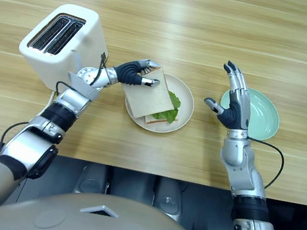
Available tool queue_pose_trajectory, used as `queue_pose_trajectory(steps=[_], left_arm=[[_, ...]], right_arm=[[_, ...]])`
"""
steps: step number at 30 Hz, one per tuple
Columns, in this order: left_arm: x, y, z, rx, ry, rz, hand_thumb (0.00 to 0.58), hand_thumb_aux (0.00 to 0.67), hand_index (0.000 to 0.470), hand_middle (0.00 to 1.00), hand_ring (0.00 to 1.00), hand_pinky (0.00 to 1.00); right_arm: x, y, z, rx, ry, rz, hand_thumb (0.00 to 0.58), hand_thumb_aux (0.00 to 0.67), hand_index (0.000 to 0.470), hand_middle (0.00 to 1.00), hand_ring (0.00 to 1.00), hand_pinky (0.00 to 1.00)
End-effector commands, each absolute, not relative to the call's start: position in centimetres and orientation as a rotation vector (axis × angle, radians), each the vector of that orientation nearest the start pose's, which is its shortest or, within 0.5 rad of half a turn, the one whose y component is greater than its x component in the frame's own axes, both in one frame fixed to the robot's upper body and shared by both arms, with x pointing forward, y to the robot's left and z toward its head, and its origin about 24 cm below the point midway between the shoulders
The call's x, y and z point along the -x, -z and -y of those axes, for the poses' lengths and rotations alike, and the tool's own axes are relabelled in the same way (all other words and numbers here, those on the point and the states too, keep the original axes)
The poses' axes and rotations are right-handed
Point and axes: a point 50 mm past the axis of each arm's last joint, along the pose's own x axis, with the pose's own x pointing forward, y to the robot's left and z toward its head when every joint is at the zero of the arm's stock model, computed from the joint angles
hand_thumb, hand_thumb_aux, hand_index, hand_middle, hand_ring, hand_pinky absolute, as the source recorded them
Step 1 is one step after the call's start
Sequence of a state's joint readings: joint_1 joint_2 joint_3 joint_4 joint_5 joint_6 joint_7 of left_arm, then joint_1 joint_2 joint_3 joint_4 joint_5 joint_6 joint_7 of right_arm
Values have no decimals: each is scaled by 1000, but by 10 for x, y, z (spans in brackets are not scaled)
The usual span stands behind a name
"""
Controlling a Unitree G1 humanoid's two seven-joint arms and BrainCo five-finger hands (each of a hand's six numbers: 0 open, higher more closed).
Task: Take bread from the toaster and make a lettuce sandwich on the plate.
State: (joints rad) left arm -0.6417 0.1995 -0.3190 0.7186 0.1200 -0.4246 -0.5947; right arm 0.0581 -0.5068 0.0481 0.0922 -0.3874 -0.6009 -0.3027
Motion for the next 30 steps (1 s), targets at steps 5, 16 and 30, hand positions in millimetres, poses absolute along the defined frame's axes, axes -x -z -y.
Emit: queue_pose_trajectory(steps=[5,16,30], left_arm=[[-348,-64,-61,-578,988,79,580,670,460,1000,1000,1000],[-355,-44,-53,-641,934,-90,580,670,460,1000,1000,1000],[-344,-27,-31,-705,942,-175,580,670,460,1000,1000,1000]], right_arm=[[-203,-76,181,654,-394,531,0,0,0,0,0,0],[-183,-56,147,625,-707,456,0,0,0,0,0,0],[-216,-10,132,969,-669,320,0,0,0,0,0,0]])
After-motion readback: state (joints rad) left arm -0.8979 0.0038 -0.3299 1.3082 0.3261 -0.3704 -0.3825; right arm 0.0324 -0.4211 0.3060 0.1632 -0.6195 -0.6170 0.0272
